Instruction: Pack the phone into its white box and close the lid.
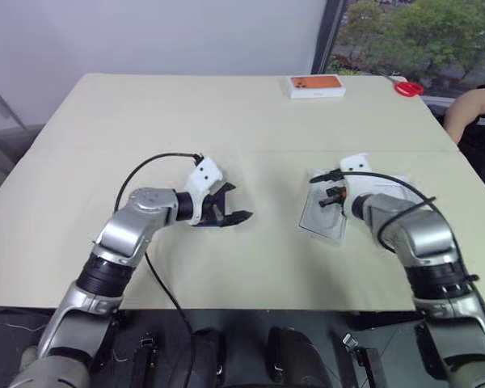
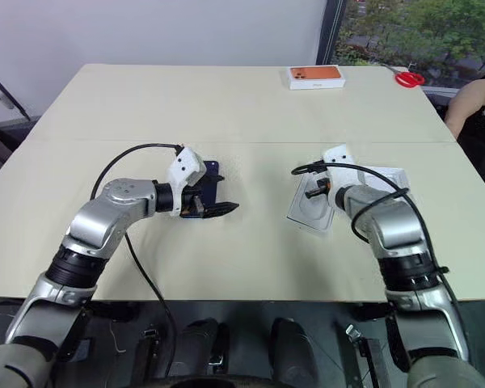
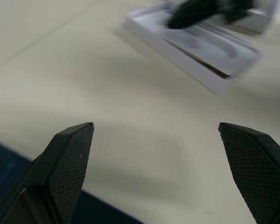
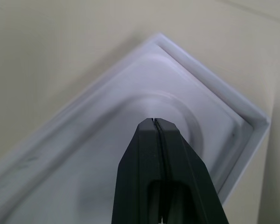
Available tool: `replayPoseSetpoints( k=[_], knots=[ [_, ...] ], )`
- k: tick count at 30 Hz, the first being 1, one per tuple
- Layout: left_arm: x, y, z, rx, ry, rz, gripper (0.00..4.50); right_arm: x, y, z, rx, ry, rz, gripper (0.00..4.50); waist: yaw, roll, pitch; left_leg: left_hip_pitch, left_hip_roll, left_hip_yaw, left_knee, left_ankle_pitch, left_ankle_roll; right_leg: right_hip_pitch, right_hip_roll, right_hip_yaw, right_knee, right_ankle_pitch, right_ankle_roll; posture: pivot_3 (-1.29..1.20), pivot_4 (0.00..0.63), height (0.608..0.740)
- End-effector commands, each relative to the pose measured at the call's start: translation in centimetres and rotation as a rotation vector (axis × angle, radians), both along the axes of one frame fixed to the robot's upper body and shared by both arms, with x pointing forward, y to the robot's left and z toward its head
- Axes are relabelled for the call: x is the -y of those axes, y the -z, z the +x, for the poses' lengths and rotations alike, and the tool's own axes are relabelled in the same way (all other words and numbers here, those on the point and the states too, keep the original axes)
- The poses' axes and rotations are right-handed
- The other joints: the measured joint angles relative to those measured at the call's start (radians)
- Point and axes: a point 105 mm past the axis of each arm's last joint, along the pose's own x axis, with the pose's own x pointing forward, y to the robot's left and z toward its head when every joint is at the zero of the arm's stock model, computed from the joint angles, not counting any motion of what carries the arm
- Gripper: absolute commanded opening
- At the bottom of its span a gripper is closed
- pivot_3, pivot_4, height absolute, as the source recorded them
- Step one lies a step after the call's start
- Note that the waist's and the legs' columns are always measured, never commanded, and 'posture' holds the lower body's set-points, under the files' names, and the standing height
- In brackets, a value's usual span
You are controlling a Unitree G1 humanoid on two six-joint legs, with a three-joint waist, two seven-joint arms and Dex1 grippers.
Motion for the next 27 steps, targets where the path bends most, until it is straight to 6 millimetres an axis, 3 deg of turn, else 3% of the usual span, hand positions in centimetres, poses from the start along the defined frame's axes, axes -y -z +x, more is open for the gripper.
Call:
replayPoseSetpoints(
  k=[1, 7, 13, 20, 27],
  knots=[
    [0.6, -1.0, -1.5, 0.045, 0.091, -0.017, 4.50, 0.6, -0.9, 1.4, 0.050, 0.044, -0.042, 0.01, -0.010, 0.000, 0.000, 0.000, 0.000, 0.000, 0.000, 0.000, 0.000, 0.000, 0.000, 0.000, 0.000, 0.000, 0.000, 0.00, 0.150, 0.740],
    [0.8, -1.0, -3.3, 0.060, 0.168, -0.025, 4.50, 0.9, -0.8, 2.6, 0.068, 0.076, -0.062, 0.01, -0.019, 0.000, 0.000, 0.001, 0.001, 0.000, 0.000, 0.000, 0.000, 0.000, 0.002, 0.000, 0.001, 0.001, 0.001, 0.00, 0.150, 0.740],
    [0.8, -0.5, -3.5, 0.063, 0.167, -0.023, 4.50, 0.3, -0.9, 2.3, 0.078, 0.035, -0.060, 0.01, -0.018, 0.000, 0.000, 0.001, 0.001, 0.000, 0.000, 0.000, 0.000, 0.000, 0.002, 0.000, 0.001, 0.001, 0.001, 0.00, 0.150, 0.740],
    [0.5, -0.5, -3.2, 0.071, 0.144, -0.019, 4.50, -1.4, -1.5, -0.8, 0.053, -0.155, -0.039, 0.01, -0.015, 0.000, 0.000, 0.001, 0.001, 0.000, 0.000, 0.000, 0.001, 0.000, 0.002, 0.000, 0.001, 0.000, 0.002, 0.00, 0.150, 0.740],
    [-0.6, -0.4, -2.6, 0.068, 0.109, -0.017, 4.50, -3.8, -0.4, -2.8, -0.021, -0.295, -0.032, 0.01, -0.018, 0.000, 0.000, 0.001, 0.003, -0.001, 0.000, 0.000, 0.001, 0.000, 0.004, 0.000, 0.001, 0.000, 0.002, 0.00, 0.150, 0.740]
  ],
)
